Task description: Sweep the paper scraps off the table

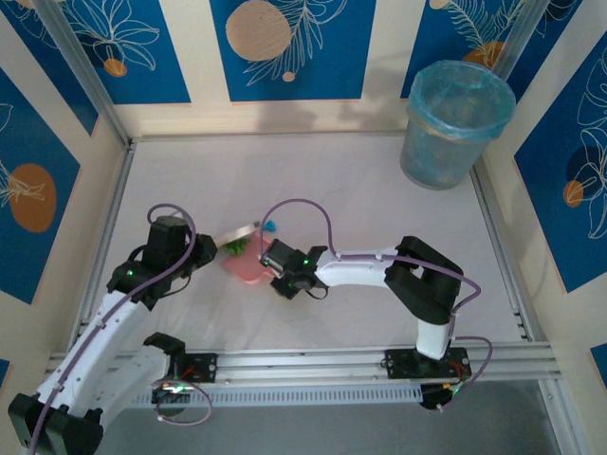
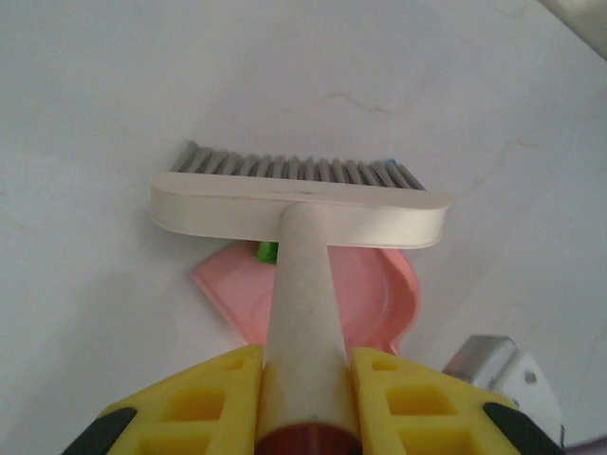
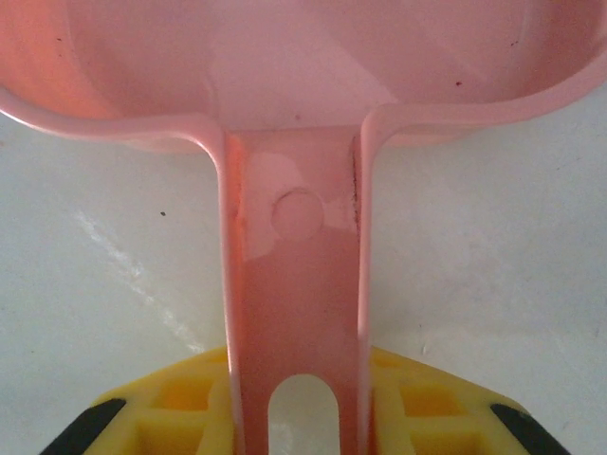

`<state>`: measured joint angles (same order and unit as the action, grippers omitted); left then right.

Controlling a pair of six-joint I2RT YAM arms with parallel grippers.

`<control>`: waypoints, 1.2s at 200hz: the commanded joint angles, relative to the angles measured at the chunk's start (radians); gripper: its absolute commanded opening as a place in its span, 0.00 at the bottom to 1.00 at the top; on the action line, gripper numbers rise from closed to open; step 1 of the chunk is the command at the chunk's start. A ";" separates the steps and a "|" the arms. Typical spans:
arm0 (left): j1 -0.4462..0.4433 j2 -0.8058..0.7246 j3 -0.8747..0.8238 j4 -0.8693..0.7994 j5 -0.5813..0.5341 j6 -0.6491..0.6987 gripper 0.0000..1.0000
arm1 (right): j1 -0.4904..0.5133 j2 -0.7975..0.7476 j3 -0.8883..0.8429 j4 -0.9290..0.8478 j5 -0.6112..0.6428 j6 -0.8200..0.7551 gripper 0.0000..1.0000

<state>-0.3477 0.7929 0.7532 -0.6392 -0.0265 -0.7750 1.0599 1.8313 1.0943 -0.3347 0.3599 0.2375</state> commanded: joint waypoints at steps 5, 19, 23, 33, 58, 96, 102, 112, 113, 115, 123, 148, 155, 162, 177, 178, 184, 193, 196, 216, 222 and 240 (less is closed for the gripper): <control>0.010 -0.045 -0.001 -0.001 0.142 0.012 0.02 | -0.010 0.025 0.010 -0.055 0.017 0.022 0.00; 0.010 -0.055 -0.002 0.000 0.204 0.005 0.02 | -0.011 0.023 0.009 -0.053 0.020 0.025 0.00; 0.009 -0.058 -0.002 0.003 0.222 0.004 0.02 | -0.012 0.021 0.007 -0.052 0.022 0.024 0.00; 0.009 -0.058 -0.002 0.008 0.262 0.002 0.03 | -0.011 0.019 0.006 -0.050 0.022 0.024 0.00; 0.009 -0.048 -0.004 0.031 0.341 0.001 0.04 | -0.014 0.016 0.000 -0.041 0.023 0.026 0.00; 0.009 -0.072 0.038 0.003 0.317 0.028 0.04 | -0.012 -0.007 -0.019 -0.018 0.035 0.027 0.00; 0.009 -0.082 0.046 -0.008 0.292 0.036 0.04 | -0.010 -0.019 -0.026 -0.006 0.036 0.025 0.00; 0.008 -0.100 0.058 -0.023 0.249 0.048 0.04 | -0.006 -0.043 -0.045 0.014 0.038 0.021 0.00; 0.008 -0.101 0.060 -0.025 0.244 0.049 0.04 | -0.007 -0.047 -0.048 0.016 0.038 0.021 0.00; 0.009 -0.105 0.061 -0.028 0.235 0.051 0.04 | -0.006 -0.053 -0.052 0.023 0.039 0.020 0.00; 0.009 -0.124 0.070 -0.039 0.189 0.055 0.04 | -0.001 -0.079 -0.073 0.046 0.038 0.014 0.00; 0.010 -0.218 0.053 -0.009 0.057 0.042 0.04 | 0.002 -0.156 -0.130 0.107 0.047 0.003 0.00; 0.010 -0.243 0.043 0.013 0.031 0.036 0.04 | 0.003 -0.175 -0.142 0.119 0.057 0.003 0.00; 0.010 -0.264 0.034 0.034 0.010 0.030 0.03 | 0.001 -0.190 -0.153 0.130 0.063 0.002 0.00; 0.010 -0.296 0.017 0.079 -0.023 0.020 0.00 | -0.004 -0.216 -0.172 0.144 0.068 0.003 0.00; 0.009 -0.297 0.016 0.081 -0.025 0.019 0.00 | -0.005 -0.217 -0.173 0.146 0.069 0.004 0.00; 0.010 -0.302 0.012 0.097 -0.037 0.017 0.00 | -0.009 -0.225 -0.179 0.150 0.070 0.006 0.00; 0.010 -0.305 0.005 0.114 -0.062 0.013 0.00 | -0.016 -0.236 -0.185 0.153 0.072 0.010 0.00; 0.009 -0.306 0.003 0.118 -0.070 0.011 0.00 | -0.017 -0.238 -0.187 0.155 0.074 0.012 0.00; 0.011 -0.307 -0.028 0.161 -0.125 -0.001 0.00 | -0.031 -0.275 -0.210 0.170 0.082 0.022 0.00; 0.010 -0.307 -0.040 0.174 -0.136 -0.009 0.00 | -0.037 -0.291 -0.220 0.177 0.083 0.026 0.00; 0.010 -0.303 -0.095 0.229 -0.148 -0.035 0.00 | -0.056 -0.362 -0.263 0.202 0.093 0.032 0.00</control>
<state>-0.3477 0.4919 0.7128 -0.5331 -0.1070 -0.7723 1.0279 1.5665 0.8822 -0.1875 0.4206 0.2459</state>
